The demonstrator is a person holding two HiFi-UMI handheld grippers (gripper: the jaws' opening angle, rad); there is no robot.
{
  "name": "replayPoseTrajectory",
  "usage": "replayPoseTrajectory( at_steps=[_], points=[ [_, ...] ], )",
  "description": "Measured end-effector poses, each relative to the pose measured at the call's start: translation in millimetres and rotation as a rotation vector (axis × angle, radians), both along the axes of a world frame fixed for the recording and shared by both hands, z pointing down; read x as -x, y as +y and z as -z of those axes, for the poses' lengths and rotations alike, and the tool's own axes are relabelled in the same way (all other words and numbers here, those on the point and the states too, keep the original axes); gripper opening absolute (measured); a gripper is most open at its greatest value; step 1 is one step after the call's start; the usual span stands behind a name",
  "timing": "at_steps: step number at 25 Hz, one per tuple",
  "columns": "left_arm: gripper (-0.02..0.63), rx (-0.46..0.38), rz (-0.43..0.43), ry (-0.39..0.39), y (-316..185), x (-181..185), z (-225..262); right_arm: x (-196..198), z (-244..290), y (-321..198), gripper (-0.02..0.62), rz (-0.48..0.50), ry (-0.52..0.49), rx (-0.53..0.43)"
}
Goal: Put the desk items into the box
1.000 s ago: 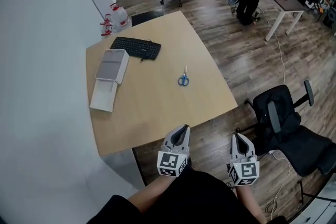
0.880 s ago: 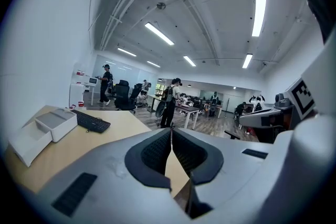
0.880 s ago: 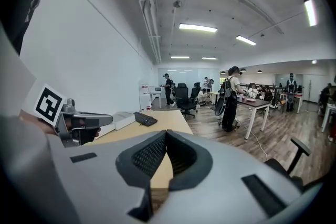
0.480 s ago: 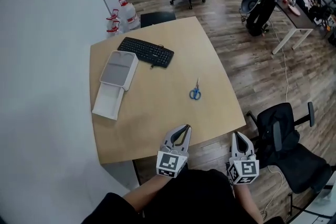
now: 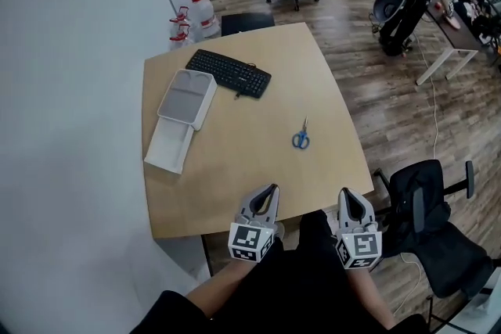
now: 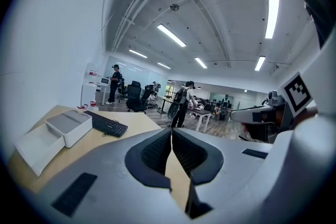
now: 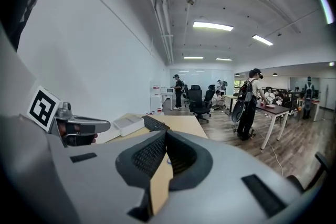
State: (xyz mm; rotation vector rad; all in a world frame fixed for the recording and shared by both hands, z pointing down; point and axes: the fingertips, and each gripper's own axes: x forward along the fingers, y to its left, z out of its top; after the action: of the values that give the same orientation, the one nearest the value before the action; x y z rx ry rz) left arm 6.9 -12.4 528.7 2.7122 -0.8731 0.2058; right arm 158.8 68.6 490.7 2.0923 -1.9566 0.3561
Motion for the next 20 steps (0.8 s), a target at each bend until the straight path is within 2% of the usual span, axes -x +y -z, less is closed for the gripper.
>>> replayPoseTrajectory(
  at_steps=[9, 14, 20],
  points=[
    [0.020, 0.040, 0.058, -0.071, -20.6, -22.9, -18.9, -37.0, -23.2, -39.0, 0.060, 0.041, -0.070, -0.003],
    [0.020, 0.097, 0.073, -0.132, -38.0, -58.5, -32.2, -68.7, -33.9, -67.1, 0.060, 0.081, -0.117, 0.007],
    [0.021, 0.156, 0.048, -0.242, -66.1, -112.8, -78.7, -111.7, -57.7, -95.6, 0.060, 0.127, -0.159, 0.047]
  ],
)
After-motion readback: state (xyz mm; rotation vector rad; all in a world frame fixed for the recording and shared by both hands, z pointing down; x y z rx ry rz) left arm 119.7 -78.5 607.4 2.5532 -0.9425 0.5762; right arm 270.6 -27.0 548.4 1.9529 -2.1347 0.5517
